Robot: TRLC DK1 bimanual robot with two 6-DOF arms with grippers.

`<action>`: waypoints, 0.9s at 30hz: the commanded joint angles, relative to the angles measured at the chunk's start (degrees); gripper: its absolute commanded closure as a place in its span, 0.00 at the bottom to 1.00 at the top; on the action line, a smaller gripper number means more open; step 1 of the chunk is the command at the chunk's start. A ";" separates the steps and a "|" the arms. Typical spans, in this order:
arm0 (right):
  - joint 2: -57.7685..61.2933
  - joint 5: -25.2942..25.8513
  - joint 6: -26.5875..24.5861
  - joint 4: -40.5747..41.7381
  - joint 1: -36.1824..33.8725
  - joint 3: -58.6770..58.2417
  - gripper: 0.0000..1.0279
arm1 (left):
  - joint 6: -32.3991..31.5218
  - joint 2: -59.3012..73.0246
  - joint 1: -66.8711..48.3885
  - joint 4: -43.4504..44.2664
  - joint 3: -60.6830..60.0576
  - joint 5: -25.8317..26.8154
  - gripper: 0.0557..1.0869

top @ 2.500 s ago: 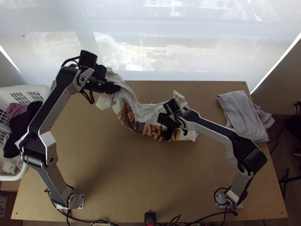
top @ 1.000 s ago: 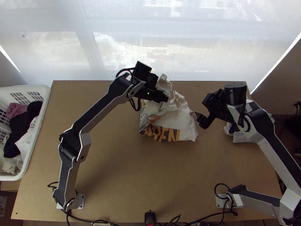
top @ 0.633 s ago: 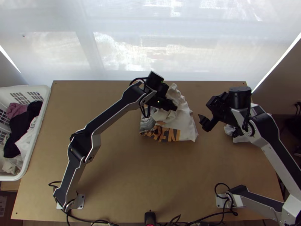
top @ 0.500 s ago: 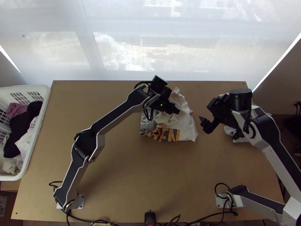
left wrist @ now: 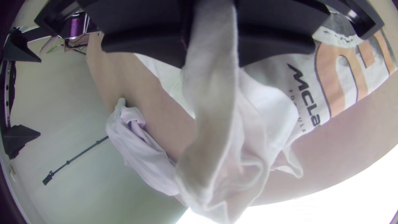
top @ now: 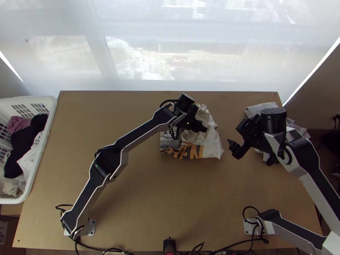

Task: Fold the t-shirt

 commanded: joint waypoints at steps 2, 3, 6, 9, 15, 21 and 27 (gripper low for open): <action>-2.26 -0.11 0.31 -1.31 0.73 -2.49 0.05 | -1.34 3.46 -0.59 3.00 0.76 -0.06 0.60; -2.61 -0.11 0.31 -1.31 0.73 -2.93 0.05 | -1.07 2.93 -0.50 2.64 0.76 -0.06 0.41; -3.14 -0.11 0.40 -1.22 0.91 -3.90 0.05 | -0.02 -1.20 0.46 0.45 0.84 0.12 0.13; -3.32 -0.11 0.84 -0.61 1.26 -4.69 0.05 | 0.86 -7.09 2.40 -1.75 0.84 0.73 0.05; -2.88 -0.11 0.14 1.50 2.84 -5.83 0.05 | 2.71 -17.11 9.87 -8.17 0.32 1.00 0.05; 4.59 -0.11 -0.74 8.88 6.62 -2.93 0.05 | 7.63 -22.12 18.30 -17.40 -8.91 1.00 0.05; 18.30 -0.20 -0.39 18.11 14.45 3.40 0.05 | 10.35 -26.86 18.48 -14.14 -22.80 0.91 0.05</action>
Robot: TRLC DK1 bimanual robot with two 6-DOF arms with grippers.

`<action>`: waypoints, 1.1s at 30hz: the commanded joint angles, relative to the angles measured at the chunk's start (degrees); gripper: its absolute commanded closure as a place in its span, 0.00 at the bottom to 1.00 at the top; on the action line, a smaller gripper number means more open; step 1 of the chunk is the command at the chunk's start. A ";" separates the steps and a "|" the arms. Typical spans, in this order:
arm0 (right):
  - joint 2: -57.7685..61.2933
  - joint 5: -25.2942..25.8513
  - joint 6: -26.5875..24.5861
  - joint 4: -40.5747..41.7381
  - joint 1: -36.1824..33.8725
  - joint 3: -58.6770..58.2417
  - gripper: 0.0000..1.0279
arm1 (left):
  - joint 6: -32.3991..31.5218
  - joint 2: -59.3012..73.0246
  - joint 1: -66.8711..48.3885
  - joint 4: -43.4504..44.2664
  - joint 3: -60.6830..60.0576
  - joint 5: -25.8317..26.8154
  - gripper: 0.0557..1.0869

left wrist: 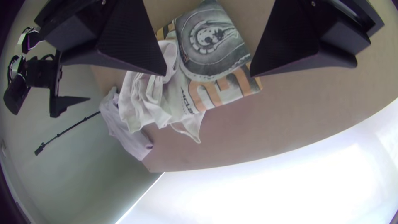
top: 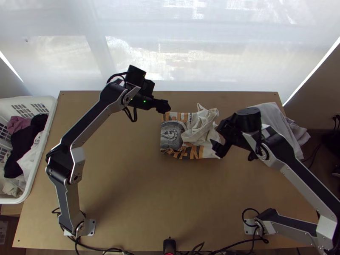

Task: Fold the t-shirt

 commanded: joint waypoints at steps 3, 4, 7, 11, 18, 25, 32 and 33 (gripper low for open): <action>18.91 -0.13 0.02 11.62 9.15 8.07 0.05 | 2.88 -5.12 0.75 0.70 -14.73 -0.23 0.05; 21.02 -0.31 0.02 12.15 9.94 9.12 0.05 | 2.88 -4.85 0.13 1.14 -15.43 -0.32 0.05; 26.29 -0.57 0.11 14.96 11.61 11.32 0.05 | 2.97 -3.36 -1.36 1.23 -16.13 -0.75 0.05; 32.18 -1.10 0.11 17.77 12.49 13.25 0.05 | 3.23 -1.42 -2.33 1.49 -16.05 -1.55 0.05; 38.68 -1.71 -0.41 19.44 9.32 11.50 0.05 | 4.20 1.21 -3.74 1.49 -15.96 -2.69 0.05; 31.39 -2.94 -0.94 19.44 2.20 4.55 0.05 | 4.64 2.88 -4.00 1.49 -15.96 -3.04 0.05; 21.90 -3.73 -1.82 18.74 -2.81 -2.83 0.05 | 5.34 4.46 -4.70 1.49 -15.78 -3.30 0.05; 20.75 -3.91 -1.91 18.47 -3.16 -3.80 0.05 | 5.34 4.73 -4.70 1.49 -15.78 -3.30 0.05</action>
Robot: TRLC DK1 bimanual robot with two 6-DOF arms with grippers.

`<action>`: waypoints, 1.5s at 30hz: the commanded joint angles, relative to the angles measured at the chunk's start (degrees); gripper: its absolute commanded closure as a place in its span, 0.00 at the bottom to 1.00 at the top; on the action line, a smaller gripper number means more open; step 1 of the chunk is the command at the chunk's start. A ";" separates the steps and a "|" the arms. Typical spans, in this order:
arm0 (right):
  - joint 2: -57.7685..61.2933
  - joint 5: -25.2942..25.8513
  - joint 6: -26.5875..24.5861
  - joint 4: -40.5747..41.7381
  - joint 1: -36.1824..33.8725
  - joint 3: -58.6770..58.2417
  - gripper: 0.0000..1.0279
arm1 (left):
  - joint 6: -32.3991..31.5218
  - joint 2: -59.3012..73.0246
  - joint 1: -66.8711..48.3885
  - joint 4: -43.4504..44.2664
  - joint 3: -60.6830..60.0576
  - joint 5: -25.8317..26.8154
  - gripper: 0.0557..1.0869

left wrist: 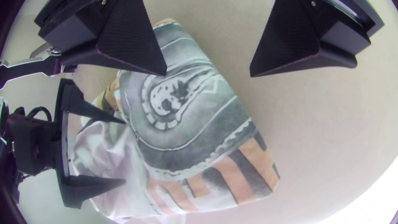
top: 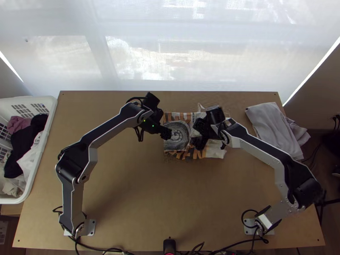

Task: Fold the t-shirt

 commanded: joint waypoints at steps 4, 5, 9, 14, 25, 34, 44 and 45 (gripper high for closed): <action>-10.89 -1.27 -0.49 -1.07 -4.89 -8.84 0.05 | 0.71 2.42 -0.49 0.05 0.52 -0.57 0.05; -11.51 -1.27 -0.49 -1.60 -4.89 -9.10 0.05 | 0.79 2.59 -0.49 -0.04 0.61 -0.66 0.05; -14.14 -1.27 0.04 -2.56 -4.89 -11.03 0.05 | 0.79 3.12 -0.57 -0.12 0.52 -0.92 0.05; -19.59 -1.27 2.24 -2.91 -4.71 -16.13 0.05 | 0.79 3.03 -0.13 -0.39 0.52 -1.28 0.05; -30.40 -1.27 4.35 -6.17 -0.93 -22.37 0.05 | 1.06 3.21 0.31 -2.06 4.57 -1.98 0.05; -26.27 -0.56 4.52 -3.97 1.44 -18.33 0.05 | -1.32 9.10 -0.75 -4.43 21.00 -1.98 0.05; -24.43 2.86 3.91 -1.16 3.73 -17.63 0.05 | -2.46 17.80 -4.88 -5.22 25.66 -2.07 0.05; -24.25 2.86 3.91 -1.07 3.64 -17.54 0.05 | -2.28 18.15 -4.70 -5.40 25.66 -2.15 0.05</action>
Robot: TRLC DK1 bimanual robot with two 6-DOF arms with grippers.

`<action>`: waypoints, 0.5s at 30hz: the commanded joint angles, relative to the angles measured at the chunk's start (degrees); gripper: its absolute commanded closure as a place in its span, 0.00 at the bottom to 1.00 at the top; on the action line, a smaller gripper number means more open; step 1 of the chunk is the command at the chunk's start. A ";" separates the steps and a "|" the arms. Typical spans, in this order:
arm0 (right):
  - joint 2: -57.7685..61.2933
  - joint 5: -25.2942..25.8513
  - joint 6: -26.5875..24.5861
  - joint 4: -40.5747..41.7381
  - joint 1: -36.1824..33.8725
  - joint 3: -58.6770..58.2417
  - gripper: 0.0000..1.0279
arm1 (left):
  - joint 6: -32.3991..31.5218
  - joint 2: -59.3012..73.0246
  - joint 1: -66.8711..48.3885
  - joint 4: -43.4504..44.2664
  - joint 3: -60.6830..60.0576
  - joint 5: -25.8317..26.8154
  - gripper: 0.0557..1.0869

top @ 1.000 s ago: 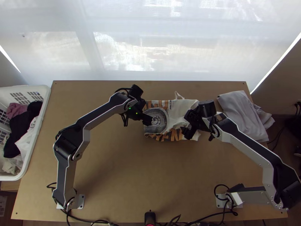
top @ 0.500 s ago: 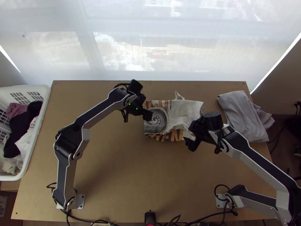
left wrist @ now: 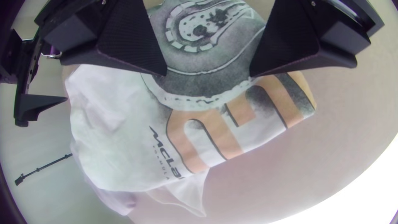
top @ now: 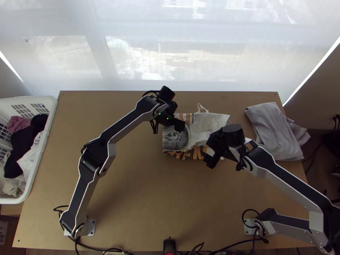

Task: Fold the t-shirt

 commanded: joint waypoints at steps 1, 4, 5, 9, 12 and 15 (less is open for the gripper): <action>1.50 0.90 -0.22 1.32 0.80 0.47 0.05 | 0.01 4.71 -1.12 -0.83 2.51 -0.25 0.05; 4.75 0.90 -0.22 4.22 0.80 -0.14 0.05 | 0.54 5.50 0.11 -1.36 2.51 -0.34 0.05; 5.98 0.90 -0.14 4.66 0.88 -0.14 0.05 | 0.63 5.68 0.46 -1.44 2.43 -0.43 0.05; 6.86 0.81 0.83 4.13 1.50 -1.64 0.05 | 1.07 6.11 1.78 -2.15 2.43 -0.69 0.05; 4.57 0.81 1.36 3.25 3.17 -5.24 0.05 | 1.07 6.38 2.75 -2.94 2.34 -1.48 0.05; 2.29 0.81 1.89 2.02 4.22 -7.97 0.05 | 1.07 6.11 3.45 -3.29 1.90 -1.75 0.05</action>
